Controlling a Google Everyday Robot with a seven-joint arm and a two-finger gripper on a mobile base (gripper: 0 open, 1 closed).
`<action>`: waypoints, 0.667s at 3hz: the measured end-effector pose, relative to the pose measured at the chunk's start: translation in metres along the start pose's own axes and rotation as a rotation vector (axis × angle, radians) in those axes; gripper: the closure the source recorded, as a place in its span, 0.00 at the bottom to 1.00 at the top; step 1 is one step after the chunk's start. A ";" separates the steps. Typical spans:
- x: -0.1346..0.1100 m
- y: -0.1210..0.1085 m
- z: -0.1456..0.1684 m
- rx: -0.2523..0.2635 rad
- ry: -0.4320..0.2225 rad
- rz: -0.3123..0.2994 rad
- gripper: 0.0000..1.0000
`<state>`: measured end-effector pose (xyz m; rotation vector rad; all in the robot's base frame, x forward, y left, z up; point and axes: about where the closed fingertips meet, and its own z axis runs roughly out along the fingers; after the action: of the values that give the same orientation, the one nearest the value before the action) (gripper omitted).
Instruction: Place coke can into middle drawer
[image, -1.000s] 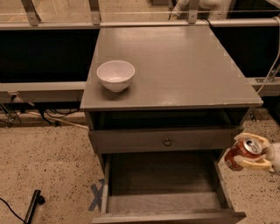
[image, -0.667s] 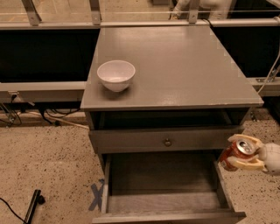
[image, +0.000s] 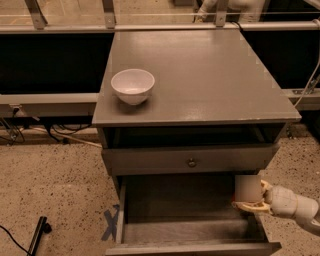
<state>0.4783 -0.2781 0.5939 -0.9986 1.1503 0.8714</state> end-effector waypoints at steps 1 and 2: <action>0.039 0.012 0.002 -0.021 0.006 -0.031 1.00; 0.069 0.021 0.003 -0.044 0.011 -0.035 1.00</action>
Offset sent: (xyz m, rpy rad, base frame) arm -0.0087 0.0125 -0.1079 -0.0464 -0.0346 0.0553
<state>0.4737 -0.2654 0.5232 -1.0579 1.1240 0.8679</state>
